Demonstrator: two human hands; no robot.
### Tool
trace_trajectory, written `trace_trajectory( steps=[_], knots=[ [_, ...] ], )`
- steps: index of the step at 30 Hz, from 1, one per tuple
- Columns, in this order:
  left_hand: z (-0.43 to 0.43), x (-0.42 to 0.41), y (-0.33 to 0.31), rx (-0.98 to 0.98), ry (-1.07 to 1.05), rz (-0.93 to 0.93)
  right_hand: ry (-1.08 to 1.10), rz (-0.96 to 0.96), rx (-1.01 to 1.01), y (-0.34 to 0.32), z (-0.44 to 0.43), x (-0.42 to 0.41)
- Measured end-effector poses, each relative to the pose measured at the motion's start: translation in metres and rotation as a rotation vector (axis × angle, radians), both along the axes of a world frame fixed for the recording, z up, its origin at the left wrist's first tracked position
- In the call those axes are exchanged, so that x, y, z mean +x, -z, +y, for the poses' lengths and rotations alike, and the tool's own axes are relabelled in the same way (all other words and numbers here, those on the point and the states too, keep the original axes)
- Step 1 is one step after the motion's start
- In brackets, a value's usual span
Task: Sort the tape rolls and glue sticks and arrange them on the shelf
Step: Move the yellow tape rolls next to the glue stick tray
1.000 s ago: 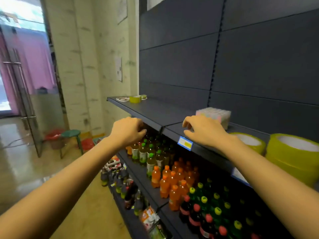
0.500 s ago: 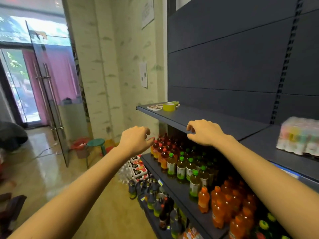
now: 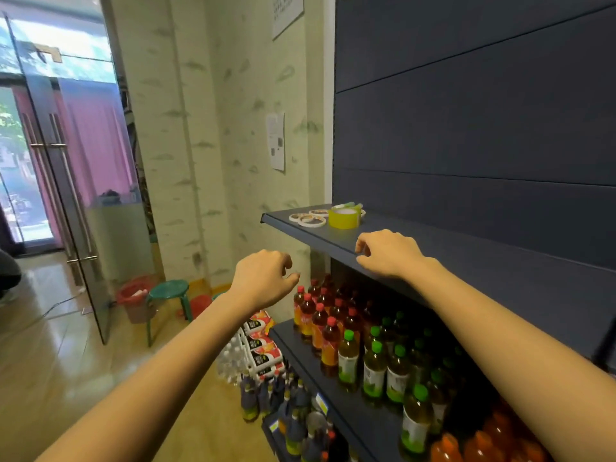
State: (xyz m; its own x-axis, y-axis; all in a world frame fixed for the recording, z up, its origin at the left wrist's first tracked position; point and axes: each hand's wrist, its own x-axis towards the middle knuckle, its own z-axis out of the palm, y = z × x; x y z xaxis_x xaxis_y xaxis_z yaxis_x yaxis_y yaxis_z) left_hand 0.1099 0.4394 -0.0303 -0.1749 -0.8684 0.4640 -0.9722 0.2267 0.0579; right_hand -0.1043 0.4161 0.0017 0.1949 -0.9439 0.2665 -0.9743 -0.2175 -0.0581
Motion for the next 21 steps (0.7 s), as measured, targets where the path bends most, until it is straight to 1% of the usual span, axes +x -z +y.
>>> trace_trajectory(
  steps=[5, 7, 13, 15, 19, 21],
  knots=[
    [-0.09, 0.017, -0.004, 0.001, -0.014, 0.0, 0.045, -0.067, 0.0, -0.009, -0.094, 0.019],
    [-0.123, 0.027, 0.0, -0.008, -0.026, 0.041, 0.076, -0.075, 0.007, -0.003, -0.127, 0.03],
    [-0.207, 0.062, 0.011, 0.077, -0.02, 0.077, 0.194, -0.088, 0.107, 0.008, -0.211, 0.056],
    [-0.235, 0.072, 0.014, 0.081, -0.015, 0.098, 0.228, -0.1, 0.082, 0.009, -0.235, 0.064],
    [-0.294, 0.089, 0.018, 0.071, 0.027, 0.119, 0.295, -0.03, -0.021, 0.013, -0.28, 0.083],
    [-0.326, 0.095, 0.018, 0.06, 0.074, 0.146, 0.325, -0.007, -0.034, 0.015, -0.301, 0.09]
  ],
)
